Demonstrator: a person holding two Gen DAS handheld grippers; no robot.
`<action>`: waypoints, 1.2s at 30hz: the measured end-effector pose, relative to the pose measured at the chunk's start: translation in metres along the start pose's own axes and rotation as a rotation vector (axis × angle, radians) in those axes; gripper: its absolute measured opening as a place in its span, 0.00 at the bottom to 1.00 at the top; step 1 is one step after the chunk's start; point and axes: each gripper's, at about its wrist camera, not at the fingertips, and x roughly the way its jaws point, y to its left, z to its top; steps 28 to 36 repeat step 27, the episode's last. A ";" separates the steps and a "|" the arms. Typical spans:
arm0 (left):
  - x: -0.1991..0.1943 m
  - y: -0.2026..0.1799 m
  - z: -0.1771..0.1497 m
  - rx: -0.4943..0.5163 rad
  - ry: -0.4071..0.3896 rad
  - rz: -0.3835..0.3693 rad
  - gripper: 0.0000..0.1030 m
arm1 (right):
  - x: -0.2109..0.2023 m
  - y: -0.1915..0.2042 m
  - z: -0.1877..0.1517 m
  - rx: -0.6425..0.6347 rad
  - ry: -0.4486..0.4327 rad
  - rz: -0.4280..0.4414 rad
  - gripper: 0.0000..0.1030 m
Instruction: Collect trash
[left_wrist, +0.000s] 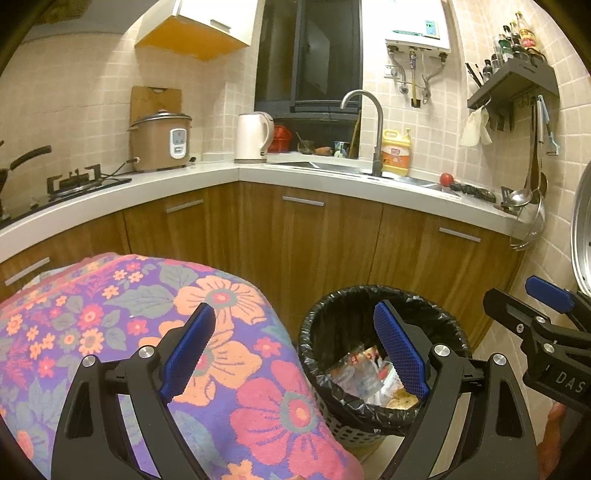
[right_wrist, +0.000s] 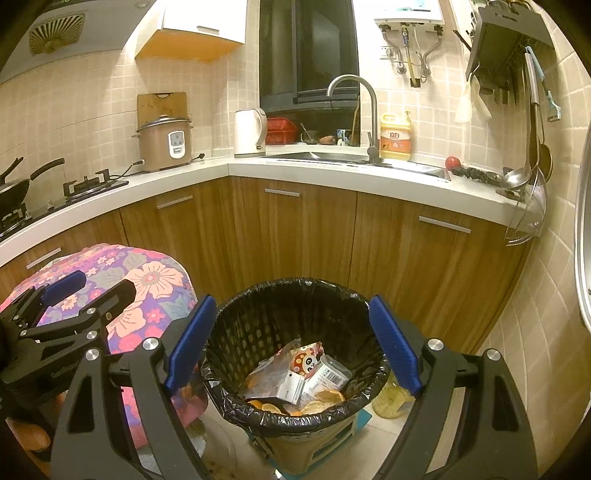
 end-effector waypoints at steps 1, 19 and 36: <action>0.000 0.000 0.000 0.002 -0.001 0.005 0.84 | 0.000 0.000 0.000 -0.002 0.001 0.000 0.78; -0.003 0.001 0.002 0.009 -0.003 0.012 0.87 | 0.001 0.005 -0.002 0.000 0.010 0.021 0.81; -0.013 0.009 0.006 0.014 0.022 0.030 0.91 | -0.007 0.008 0.003 -0.005 -0.005 0.037 0.81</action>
